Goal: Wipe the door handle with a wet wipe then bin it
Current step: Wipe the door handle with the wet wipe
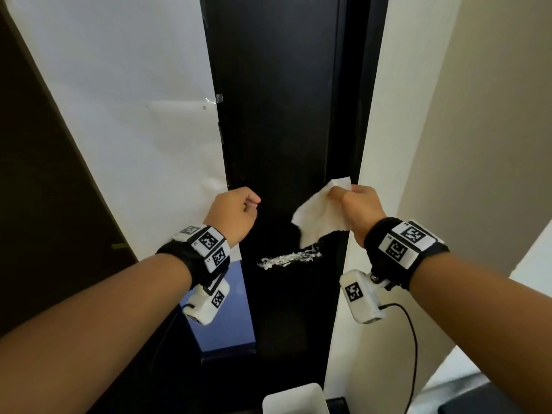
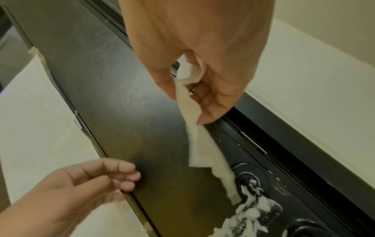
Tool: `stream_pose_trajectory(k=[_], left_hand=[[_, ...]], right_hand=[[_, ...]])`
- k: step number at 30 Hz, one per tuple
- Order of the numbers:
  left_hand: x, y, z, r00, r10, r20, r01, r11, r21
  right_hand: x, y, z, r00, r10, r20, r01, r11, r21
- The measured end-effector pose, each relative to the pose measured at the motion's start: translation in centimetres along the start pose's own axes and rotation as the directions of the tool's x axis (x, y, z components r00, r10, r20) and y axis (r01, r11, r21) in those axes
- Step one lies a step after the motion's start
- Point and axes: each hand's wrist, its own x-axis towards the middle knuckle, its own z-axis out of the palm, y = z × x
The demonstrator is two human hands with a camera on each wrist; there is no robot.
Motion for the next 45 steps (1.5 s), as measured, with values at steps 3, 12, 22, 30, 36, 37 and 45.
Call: stream_pose_trajectory(k=[3, 12, 22, 30, 36, 37, 45], left_hand=[[-0.2, 0.2, -0.4, 0.934, 0.339, 0.111, -0.356, 0.868, 0.346], [0.2, -1.5, 1.6, 0.81, 0.364, 0.46, -0.586, 0.467, 0.663], [0.9, -2.9, 1.4, 0.778, 0.384, 0.497, -0.627, 0.419, 0.657], [0.9, -3.0, 1.5, 0.77, 0.412, 0.487, -0.635, 0.425, 0.645], [0.9, -2.8, 1.5, 0.773, 0.409, 0.485, -0.632, 0.427, 0.647], [0.9, -2.8, 1.5, 0.774, 0.406, 0.485, -0.63, 0.427, 0.649], [0.7, -2.6, 1.7, 0.786, 0.392, 0.477, -0.615, 0.432, 0.659]], right_hand=[[0.3, 1.4, -0.2, 0.994, -0.006, -0.111, -0.01, 0.99, -0.141], [-0.6, 4.5, 1.4, 0.967, -0.247, -0.063, 0.187, 0.856, -0.483], [-0.7, 7.1, 1.1, 0.903, -0.391, 0.179, 0.424, 0.739, -0.523], [0.7, 5.9, -0.2, 0.925, 0.057, -0.376, -0.068, 0.998, -0.016], [-1.4, 7.3, 0.9, 0.943, -0.331, 0.045, 0.314, 0.832, -0.458], [-1.4, 7.8, 1.1, 0.932, -0.33, 0.148, 0.359, 0.787, -0.502], [-1.8, 9.8, 0.9, 0.843, -0.323, 0.43, 0.537, 0.52, -0.664]])
